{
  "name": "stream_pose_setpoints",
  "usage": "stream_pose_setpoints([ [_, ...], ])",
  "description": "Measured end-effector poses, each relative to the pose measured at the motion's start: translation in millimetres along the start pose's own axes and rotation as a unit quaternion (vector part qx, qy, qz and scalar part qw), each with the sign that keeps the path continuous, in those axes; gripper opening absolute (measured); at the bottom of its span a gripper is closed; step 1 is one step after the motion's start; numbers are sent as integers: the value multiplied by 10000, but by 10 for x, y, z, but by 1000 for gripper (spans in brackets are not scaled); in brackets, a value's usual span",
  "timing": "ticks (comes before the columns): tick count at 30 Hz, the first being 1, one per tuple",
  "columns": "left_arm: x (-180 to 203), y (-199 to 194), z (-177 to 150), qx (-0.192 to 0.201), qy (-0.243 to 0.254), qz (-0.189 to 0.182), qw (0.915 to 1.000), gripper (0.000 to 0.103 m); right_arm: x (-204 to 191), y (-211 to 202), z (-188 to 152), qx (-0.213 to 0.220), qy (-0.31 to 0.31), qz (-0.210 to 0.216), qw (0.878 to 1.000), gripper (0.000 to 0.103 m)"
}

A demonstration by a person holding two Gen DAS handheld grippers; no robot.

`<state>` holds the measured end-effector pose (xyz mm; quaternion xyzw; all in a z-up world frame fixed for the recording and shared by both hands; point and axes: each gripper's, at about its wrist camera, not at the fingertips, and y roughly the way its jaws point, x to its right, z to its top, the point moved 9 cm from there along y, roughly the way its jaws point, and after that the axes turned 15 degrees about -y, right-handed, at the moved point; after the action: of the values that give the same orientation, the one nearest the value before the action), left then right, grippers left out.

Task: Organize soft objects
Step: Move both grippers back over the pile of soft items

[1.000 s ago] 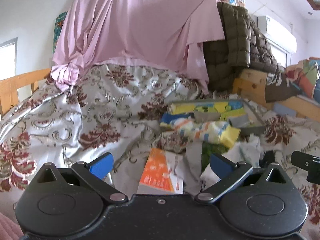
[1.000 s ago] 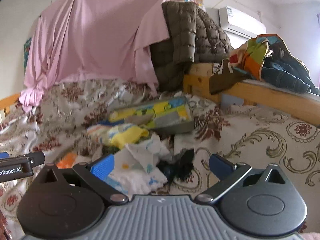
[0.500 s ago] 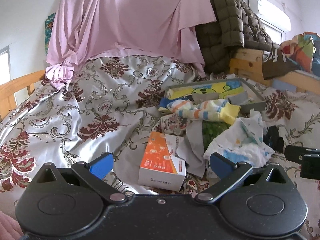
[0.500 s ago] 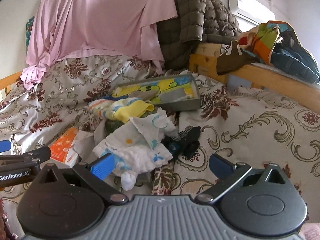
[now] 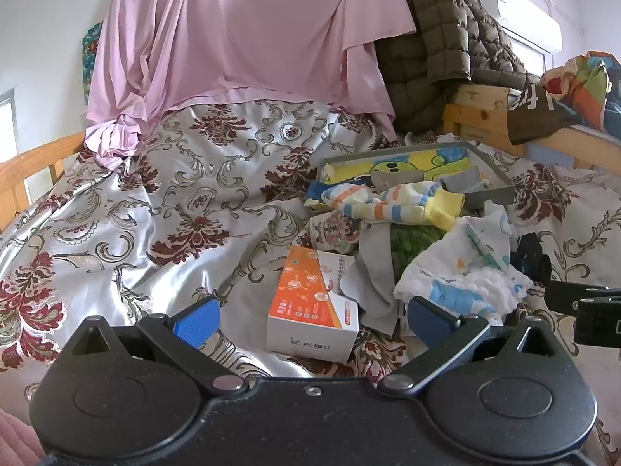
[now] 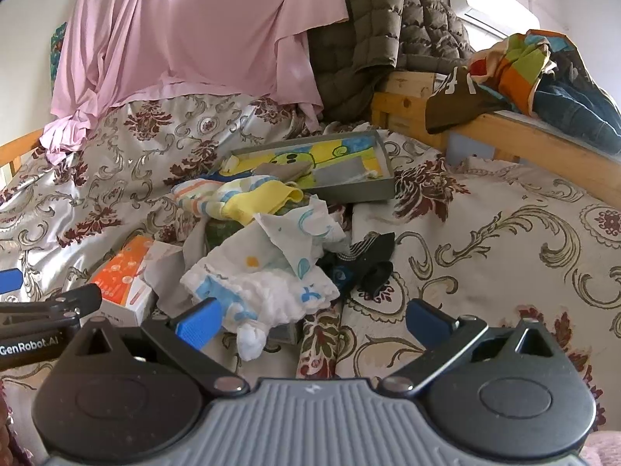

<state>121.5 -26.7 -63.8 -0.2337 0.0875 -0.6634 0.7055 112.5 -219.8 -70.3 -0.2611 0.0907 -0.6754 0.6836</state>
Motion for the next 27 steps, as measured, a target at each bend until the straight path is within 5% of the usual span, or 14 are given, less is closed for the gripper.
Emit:
stream_pose_setpoints([
  [27, 4, 125, -66, -154, -149, -20, 9998, 102, -80, 111, -7, -66, -21, 224, 9997, 103],
])
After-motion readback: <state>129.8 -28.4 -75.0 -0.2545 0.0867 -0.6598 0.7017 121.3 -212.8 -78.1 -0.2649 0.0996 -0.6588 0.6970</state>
